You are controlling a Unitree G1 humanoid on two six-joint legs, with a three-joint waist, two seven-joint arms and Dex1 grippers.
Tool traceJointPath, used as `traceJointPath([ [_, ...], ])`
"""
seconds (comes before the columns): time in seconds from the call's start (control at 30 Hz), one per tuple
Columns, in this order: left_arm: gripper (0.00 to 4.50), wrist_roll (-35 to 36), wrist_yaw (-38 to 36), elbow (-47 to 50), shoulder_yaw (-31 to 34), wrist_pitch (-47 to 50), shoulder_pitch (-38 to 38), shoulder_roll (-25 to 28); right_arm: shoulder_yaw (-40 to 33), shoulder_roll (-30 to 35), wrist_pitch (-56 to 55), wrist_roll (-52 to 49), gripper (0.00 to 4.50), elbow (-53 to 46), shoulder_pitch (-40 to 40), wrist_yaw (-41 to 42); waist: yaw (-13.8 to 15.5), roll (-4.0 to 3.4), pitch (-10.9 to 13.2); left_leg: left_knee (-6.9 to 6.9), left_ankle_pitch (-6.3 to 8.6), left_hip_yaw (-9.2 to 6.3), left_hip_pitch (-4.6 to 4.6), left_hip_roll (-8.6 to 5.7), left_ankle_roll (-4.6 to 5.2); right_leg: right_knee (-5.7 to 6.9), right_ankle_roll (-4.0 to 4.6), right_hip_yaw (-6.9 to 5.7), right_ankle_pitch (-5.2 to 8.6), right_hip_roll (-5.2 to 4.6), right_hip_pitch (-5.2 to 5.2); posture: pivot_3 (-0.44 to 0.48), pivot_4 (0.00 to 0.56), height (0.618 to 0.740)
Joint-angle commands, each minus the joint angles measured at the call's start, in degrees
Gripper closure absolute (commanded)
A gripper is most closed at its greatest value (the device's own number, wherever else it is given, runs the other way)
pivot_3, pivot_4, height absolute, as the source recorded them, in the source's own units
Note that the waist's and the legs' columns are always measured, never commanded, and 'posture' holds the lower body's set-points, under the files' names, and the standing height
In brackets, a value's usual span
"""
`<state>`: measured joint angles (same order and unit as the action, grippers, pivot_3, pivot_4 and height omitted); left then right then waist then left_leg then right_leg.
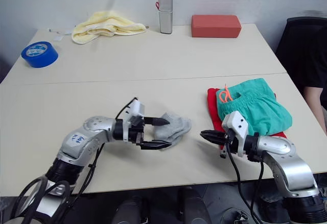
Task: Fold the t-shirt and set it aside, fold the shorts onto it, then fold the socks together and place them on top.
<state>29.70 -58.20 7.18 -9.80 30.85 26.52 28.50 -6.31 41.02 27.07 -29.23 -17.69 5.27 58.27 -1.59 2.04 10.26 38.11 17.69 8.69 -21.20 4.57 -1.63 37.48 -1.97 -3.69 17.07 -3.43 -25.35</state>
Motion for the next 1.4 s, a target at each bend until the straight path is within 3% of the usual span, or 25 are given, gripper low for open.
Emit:
traceJointPath([
  [0.03,0.00,4.3,-2.2,4.0,4.9,1.3,-1.7,2.7,-2.5,0.4,1.4,-5.1,2.83,-3.0,0.0,1.6,0.1,0.00,0.0,-0.01,0.00,0.00,0.00,0.00,-0.01,-0.01,0.00,0.00,0.00,0.00,0.00,0.000,0.150,0.740],
  [0.17,0.00,6.9,-2.1,5.2,8.7,5.3,-3.6,6.3,-2.6,1.9,7.0,-9.7,1.49,-4.2,0.8,2.0,0.0,-0.01,0.0,-0.01,0.00,-0.01,0.00,0.03,0.00,-0.01,0.00,0.00,0.00,-0.01,0.00,0.000,0.150,0.740],
  [0.3,0.00,6.9,-0.3,5.7,12.0,6.4,-6.2,8.7,-0.3,1.4,0.8,-6.8,0.13,-3.6,2.8,4.6,0.1,-0.01,0.0,-0.01,0.05,-0.02,-0.01,0.00,0.12,-0.03,-0.01,-0.01,0.00,-0.06,0.00,0.000,0.150,0.740],
  [0.33,0.00,6.2,-0.7,5.9,12.0,5.1,-6.8,9.1,-0.6,0.9,2.6,-8.1,0.05,-3.5,3.1,3.6,0.1,-0.01,0.0,-0.01,0.06,-0.02,-0.02,0.00,0.13,-0.04,-0.01,-0.01,0.00,-0.06,0.00,0.000,0.150,0.740],
  [0.4,0.00,5.6,-2.5,6.6,11.3,3.9,-7.6,10.0,-1.9,-0.6,9.5,-13.6,0.05,-3.1,4.9,0.0,0.1,0.00,0.0,-0.02,0.04,-0.03,-0.03,0.01,0.10,-0.05,-0.01,-0.02,0.00,-0.06,0.00,0.000,0.150,0.740],
  [0.47,0.00,2.9,-4.3,6.9,9.9,-0.8,-8.3,10.7,-4.7,-0.8,24.4,-23.7,0.05,-0.7,8.8,-7.7,0.1,0.00,0.0,-0.02,0.01,-0.03,-0.03,0.03,0.05,-0.04,-0.01,-0.01,0.00,-0.06,0.00,0.000,0.150,0.740],
  [0.6,0.00,1.2,-5.0,5.9,7.8,-4.9,-7.5,8.6,-5.5,4.5,46.5,-33.7,0.05,4.7,14.5,-12.9,0.2,-0.06,0.0,-0.02,0.03,-0.03,-0.03,0.13,0.17,-0.02,0.00,0.03,-0.01,-0.21,0.00,0.000,0.150,0.740],
  [0.7,0.54,-0.9,-6.1,4.4,6.0,-7.9,-6.3,7.6,-9.8,1.2,56.8,-41.1,0.00,11.4,18.4,-21.3,0.3,-0.02,0.0,-0.03,0.16,-0.09,-0.07,0.14,0.41,-0.06,0.00,-0.01,-0.01,-0.19,0.00,0.000,0.150,0.740],
  [0.77,1.13,-3.1,-6.6,2.7,4.1,-10.0,-5.4,6.9,-12.2,-1.7,61.2,-45.5,0.00,15.0,20.3,-26.2,0.2,-0.02,0.0,-0.02,0.16,-0.08,-0.08,0.10,0.41,-0.07,0.00,-0.01,-0.01,-0.16,0.00,0.000,0.150,0.740],
  [0.9,2.36,-7.3,-4.3,-1.4,1.4,-12.7,-1.9,3.9,-16.3,-7.4,65.2,-50.3,0.00,21.3,21.7,-38.2,0.1,-0.02,0.0,-0.02,0.13,-0.05,-0.10,0.09,0.40,-0.06,-0.02,-0.01,-0.02,-0.12,0.00,0.000,0.150,0.740],
  [1.13,4.44,-16.1,-0.4,-8.8,-3.0,-16.8,2.3,0.6,-13.5,-10.7,65.1,-57.5,0.00,26.4,25.0,-51.5,-0.3,-0.04,0.0,-0.03,0.12,0.05,-0.11,0.10,0.41,-0.08,-0.08,0.03,-0.05,-0.12,-0.02,0.000,0.150,0.740],
  [1.4,4.47,-20.2,0.6,-10.4,-5.1,-18.2,2.0,0.0,-7.6,-13.4,62.7,-66.4,0.00,30.1,28.3,-61.9,0.0,-0.05,0.0,-0.08,-0.02,0.09,-0.14,0.18,0.19,-0.09,-0.10,0.05,-0.07,-0.13,-0.07,0.000,0.150,0.740],
])
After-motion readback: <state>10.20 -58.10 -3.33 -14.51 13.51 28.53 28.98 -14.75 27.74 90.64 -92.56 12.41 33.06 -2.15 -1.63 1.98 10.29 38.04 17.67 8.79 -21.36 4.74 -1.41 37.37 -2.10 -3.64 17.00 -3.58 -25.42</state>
